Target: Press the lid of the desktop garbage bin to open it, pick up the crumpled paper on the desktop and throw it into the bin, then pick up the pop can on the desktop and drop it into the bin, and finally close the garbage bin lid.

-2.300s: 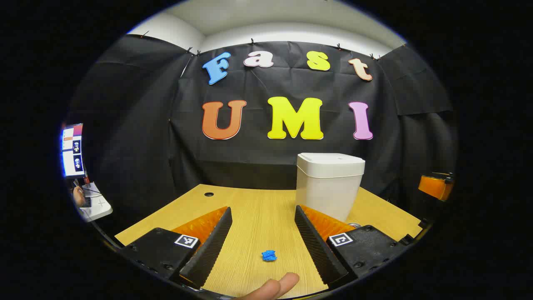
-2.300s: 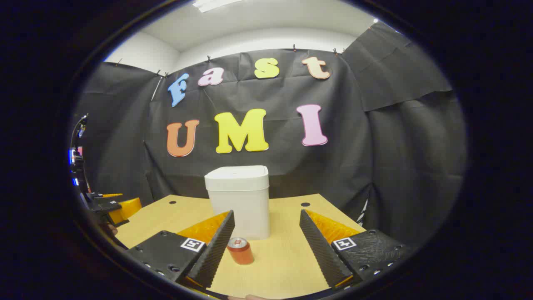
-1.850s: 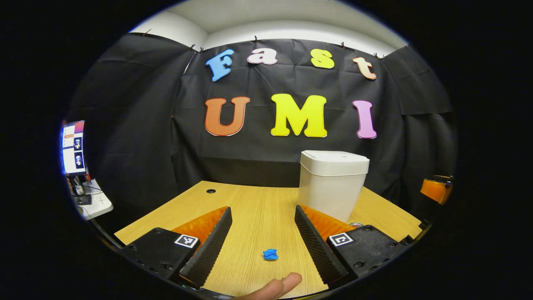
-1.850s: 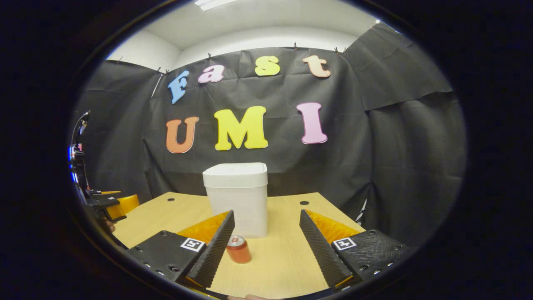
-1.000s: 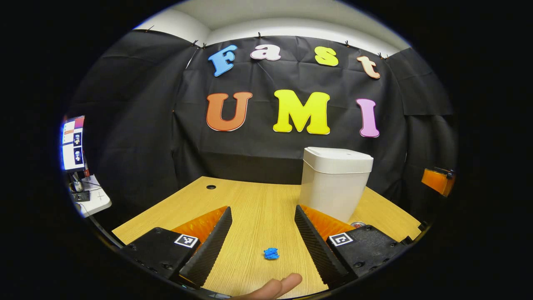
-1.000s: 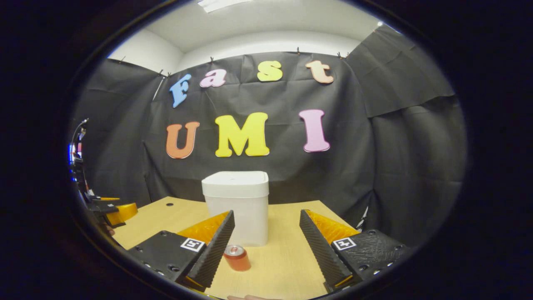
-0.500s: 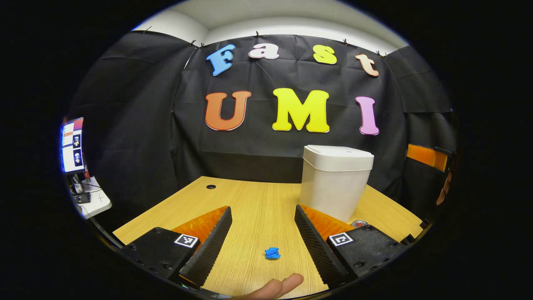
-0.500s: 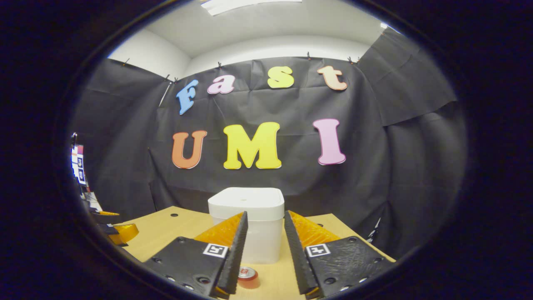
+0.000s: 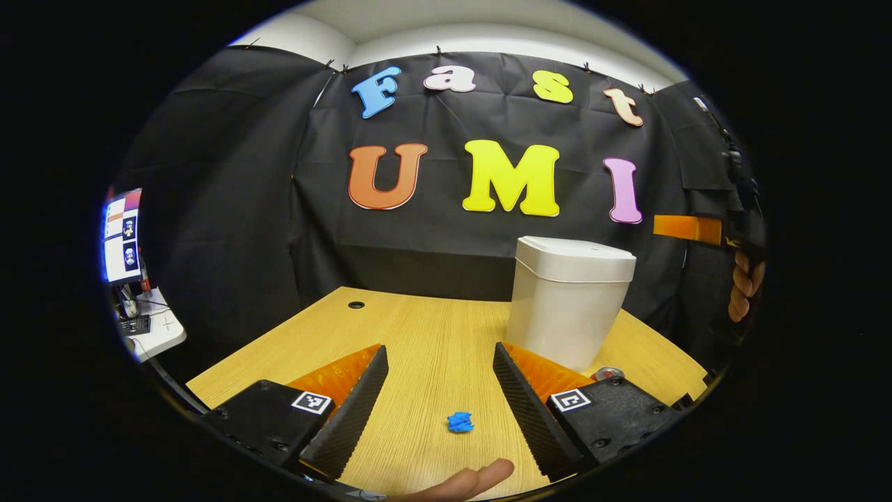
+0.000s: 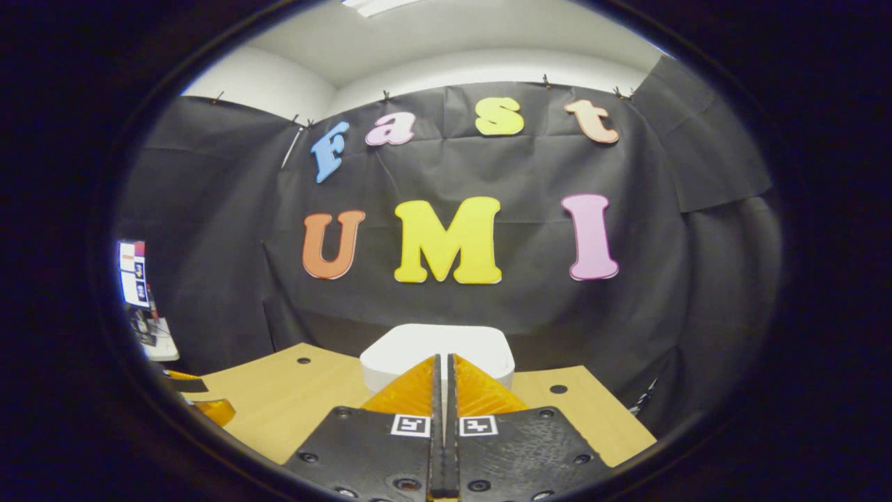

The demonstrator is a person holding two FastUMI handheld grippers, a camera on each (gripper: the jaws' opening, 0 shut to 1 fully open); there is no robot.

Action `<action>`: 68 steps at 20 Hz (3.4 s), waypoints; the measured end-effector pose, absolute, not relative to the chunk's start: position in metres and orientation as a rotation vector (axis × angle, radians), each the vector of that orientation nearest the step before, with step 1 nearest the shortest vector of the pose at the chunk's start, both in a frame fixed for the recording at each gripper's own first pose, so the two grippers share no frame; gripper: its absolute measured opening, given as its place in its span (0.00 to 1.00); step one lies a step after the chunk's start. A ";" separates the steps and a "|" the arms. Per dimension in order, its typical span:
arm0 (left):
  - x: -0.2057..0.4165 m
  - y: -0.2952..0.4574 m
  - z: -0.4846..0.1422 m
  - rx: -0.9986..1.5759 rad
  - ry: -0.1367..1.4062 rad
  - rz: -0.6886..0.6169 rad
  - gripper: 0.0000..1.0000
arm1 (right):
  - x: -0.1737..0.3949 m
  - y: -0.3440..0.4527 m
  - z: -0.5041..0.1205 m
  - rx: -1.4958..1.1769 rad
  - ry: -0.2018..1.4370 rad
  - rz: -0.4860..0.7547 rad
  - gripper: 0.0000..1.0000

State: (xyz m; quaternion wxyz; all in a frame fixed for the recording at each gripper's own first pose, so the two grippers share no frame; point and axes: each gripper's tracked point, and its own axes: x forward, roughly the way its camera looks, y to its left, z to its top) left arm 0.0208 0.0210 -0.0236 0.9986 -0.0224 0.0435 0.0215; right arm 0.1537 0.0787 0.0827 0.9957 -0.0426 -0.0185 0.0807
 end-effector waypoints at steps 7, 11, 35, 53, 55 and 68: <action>0.028 0.017 -0.035 -0.059 0.123 0.034 0.98 | 0.216 0.102 0.066 -0.116 0.099 0.171 0.03; 0.025 0.014 -0.036 -0.040 0.124 0.026 0.98 | 0.243 0.114 0.048 -0.087 0.190 0.188 0.00; 0.031 0.011 -0.038 -0.069 0.134 -0.003 0.98 | 0.156 0.107 0.044 -0.160 0.016 0.126 0.96; 0.074 -0.003 -0.113 -0.011 0.330 0.010 0.98 | 0.033 0.028 -0.002 -0.089 -0.146 0.109 0.98; 0.079 -0.008 -0.130 -0.032 0.388 -0.008 0.98 | 0.032 0.013 -0.013 -0.049 -0.129 0.124 0.92; 0.078 -0.015 -0.231 0.018 0.702 -0.017 0.93 | 0.055 0.002 -0.042 0.005 -0.037 0.118 0.96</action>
